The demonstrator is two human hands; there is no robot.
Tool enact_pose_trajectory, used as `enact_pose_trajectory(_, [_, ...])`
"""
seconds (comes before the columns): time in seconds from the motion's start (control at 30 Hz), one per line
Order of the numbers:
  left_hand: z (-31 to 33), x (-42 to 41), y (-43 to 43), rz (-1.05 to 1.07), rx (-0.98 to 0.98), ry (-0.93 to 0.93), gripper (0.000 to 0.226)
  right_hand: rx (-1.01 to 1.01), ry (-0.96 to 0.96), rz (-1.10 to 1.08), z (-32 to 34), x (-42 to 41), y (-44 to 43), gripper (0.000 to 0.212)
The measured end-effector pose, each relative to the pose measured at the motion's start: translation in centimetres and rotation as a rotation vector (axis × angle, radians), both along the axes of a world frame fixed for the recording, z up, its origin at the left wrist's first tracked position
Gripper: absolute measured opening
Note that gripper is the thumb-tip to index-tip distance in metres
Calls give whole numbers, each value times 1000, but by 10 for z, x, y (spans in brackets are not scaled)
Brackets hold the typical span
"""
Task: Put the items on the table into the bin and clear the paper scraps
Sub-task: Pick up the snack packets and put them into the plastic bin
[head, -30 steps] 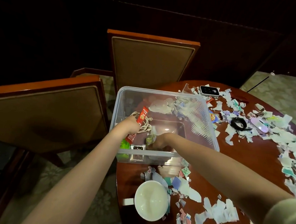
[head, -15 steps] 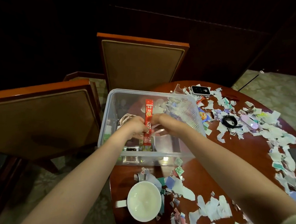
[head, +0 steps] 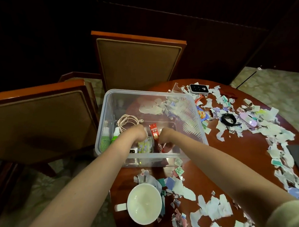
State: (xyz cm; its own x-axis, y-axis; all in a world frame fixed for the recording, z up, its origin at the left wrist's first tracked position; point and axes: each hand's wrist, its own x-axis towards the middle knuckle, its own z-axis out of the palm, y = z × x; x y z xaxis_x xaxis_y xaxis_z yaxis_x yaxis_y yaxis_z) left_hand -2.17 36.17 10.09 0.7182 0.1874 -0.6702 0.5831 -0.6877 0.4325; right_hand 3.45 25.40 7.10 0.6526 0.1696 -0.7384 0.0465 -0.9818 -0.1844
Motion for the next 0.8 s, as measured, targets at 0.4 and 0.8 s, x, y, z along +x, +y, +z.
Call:
enact_pose_trajectory(0.4, [8, -2, -2, -158, 80, 52, 34, -119, 113, 52, -13, 7, -3, 27])
enact_pose_trajectory(0.8, [6, -1, -2, -199, 99, 68, 35, -107, 125, 126, -6, 2, -3, 11])
